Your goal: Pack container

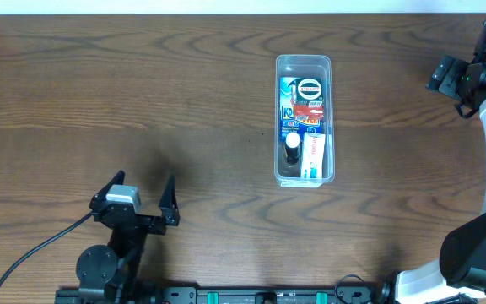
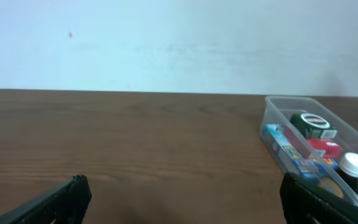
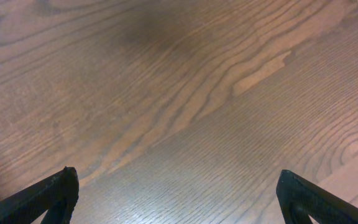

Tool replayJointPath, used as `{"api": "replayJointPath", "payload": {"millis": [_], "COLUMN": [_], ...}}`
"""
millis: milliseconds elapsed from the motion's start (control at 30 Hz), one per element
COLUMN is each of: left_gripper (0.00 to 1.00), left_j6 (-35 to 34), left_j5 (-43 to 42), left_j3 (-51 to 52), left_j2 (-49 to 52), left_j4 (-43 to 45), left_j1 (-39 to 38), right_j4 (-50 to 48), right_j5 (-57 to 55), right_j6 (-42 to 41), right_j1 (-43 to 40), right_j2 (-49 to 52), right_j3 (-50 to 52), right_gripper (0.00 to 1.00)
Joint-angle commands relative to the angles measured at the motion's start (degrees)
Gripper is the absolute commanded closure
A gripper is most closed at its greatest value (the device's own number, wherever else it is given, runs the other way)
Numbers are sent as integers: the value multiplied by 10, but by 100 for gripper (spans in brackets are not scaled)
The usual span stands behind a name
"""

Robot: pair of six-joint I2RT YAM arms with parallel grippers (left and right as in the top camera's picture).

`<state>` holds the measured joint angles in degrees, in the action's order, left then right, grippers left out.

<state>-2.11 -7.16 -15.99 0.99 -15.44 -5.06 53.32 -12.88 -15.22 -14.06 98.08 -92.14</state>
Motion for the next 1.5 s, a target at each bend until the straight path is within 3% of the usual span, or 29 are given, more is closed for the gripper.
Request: {"api": "replayJointPath", "payload": {"millis": [0,233,667,933,1067,1467], "left_gripper": [2,2,2,2,2,2], "left_j6": [4,4,4,4,4,4], "left_j5": [-3,-3,-3,-1,5,5], "left_j3": [2,29,154,158,158,158], "left_j2": [-6,-9,-9,-9,-9,-8], "left_j4": [12,38,211,175,117,120], "left_j1": [12,25,28,59,59,59], "right_j4": [1,1,1,1,1,1], "right_j5": [-6,-6,-6,-6,-6,-6], "right_j6": [7,7,7,7,7,7], "right_j1": [-2,-2,-2,-2,-2,-2], "right_j2": [5,5,5,5,5,5], "right_j3": [0,0,0,0,0,0], "right_gripper": [1,1,1,1,1,1]}}
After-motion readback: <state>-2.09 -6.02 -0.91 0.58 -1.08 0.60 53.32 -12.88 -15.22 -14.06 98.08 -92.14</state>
